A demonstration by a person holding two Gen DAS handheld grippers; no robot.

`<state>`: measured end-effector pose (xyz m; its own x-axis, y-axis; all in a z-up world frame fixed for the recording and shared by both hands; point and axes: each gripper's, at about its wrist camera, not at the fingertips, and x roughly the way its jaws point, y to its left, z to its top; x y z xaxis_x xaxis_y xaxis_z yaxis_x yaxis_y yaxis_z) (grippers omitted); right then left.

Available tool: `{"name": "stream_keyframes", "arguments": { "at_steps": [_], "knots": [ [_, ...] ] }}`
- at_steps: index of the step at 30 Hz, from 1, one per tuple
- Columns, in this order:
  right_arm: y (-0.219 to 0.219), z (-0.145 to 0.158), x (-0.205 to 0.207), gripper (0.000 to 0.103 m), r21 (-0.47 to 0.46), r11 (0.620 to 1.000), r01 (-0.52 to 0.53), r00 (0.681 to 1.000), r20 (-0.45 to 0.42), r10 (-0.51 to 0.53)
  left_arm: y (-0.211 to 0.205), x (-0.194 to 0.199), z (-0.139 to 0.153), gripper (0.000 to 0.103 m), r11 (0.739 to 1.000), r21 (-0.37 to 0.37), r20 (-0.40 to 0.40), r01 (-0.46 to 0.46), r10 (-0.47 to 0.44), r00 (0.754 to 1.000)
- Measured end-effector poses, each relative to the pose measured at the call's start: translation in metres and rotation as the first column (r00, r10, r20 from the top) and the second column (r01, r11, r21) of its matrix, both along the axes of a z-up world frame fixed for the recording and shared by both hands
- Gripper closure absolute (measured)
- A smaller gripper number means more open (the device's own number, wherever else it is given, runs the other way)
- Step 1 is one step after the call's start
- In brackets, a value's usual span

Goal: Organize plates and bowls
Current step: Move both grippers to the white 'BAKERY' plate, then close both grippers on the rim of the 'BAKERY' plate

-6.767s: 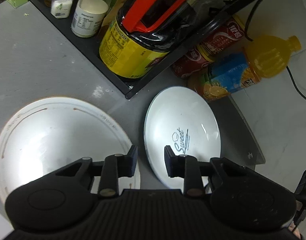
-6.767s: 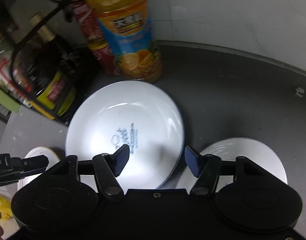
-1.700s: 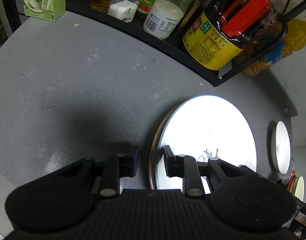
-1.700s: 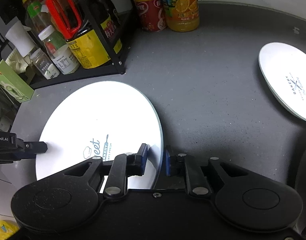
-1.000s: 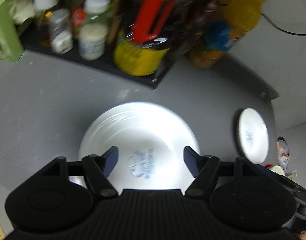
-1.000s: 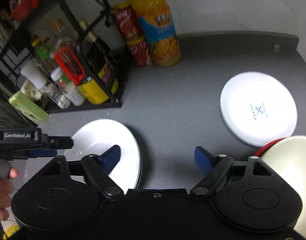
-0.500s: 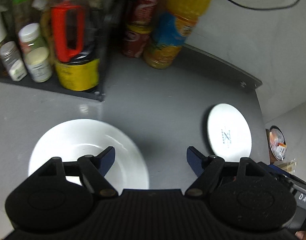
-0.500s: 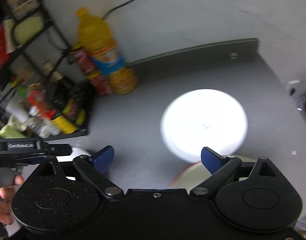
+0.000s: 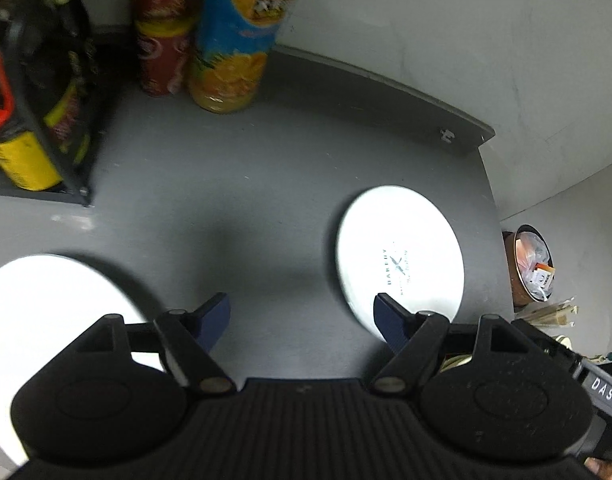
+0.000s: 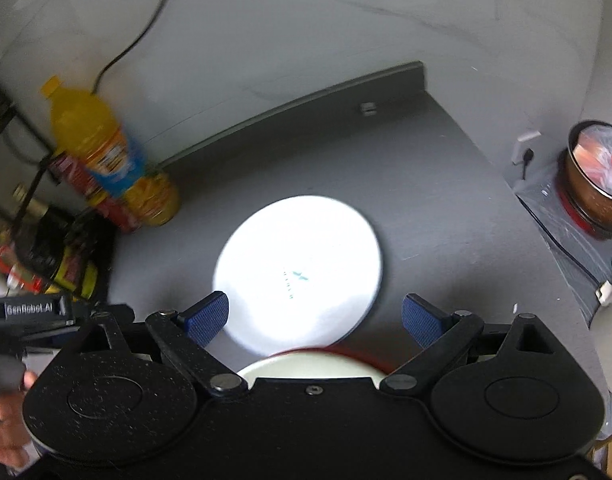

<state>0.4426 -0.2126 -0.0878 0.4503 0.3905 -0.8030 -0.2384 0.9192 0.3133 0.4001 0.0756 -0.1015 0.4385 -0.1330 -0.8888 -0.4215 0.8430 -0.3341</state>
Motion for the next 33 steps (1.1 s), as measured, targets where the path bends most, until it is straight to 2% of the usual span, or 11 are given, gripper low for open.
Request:
{"name": "stream_keyframes", "arguments": {
  "at_steps": [5,11,16,25,29,33],
  "knots": [
    [-0.010,-0.013,0.024,0.015,0.004,1.000,0.024,0.999,-0.048,-0.023,-0.012,0.018,-0.015,0.028,0.999,-0.031,0.003,0.017,-0.017,1.000],
    [-0.019,-0.029,0.050,0.029,0.002,1.000,0.013,0.994,-0.111,-0.013,-0.022,0.040,-0.037,0.034,0.998,-0.063,-0.015,0.012,-0.013,1.000],
    [-0.020,-0.048,0.073,0.037,-0.007,1.000,-0.001,0.984,-0.176,-0.001,-0.025,0.056,-0.056,0.046,0.996,-0.090,-0.042,-0.007,0.004,0.999],
    [-0.018,-0.077,0.103,0.042,-0.038,0.995,-0.095,0.965,-0.247,0.083,-0.031,0.076,-0.088,0.069,0.990,-0.132,-0.095,-0.049,0.037,0.995],
    [-0.016,-0.092,0.111,0.043,-0.035,0.990,-0.135,0.952,-0.282,0.119,-0.032,0.078,-0.095,0.074,0.988,-0.137,-0.113,-0.066,0.051,0.992],
    [-0.015,-0.105,0.114,0.051,-0.018,0.988,-0.155,0.941,-0.307,0.142,-0.033,0.077,-0.100,0.076,0.988,-0.133,-0.117,-0.079,0.064,0.991]
  ]
}}
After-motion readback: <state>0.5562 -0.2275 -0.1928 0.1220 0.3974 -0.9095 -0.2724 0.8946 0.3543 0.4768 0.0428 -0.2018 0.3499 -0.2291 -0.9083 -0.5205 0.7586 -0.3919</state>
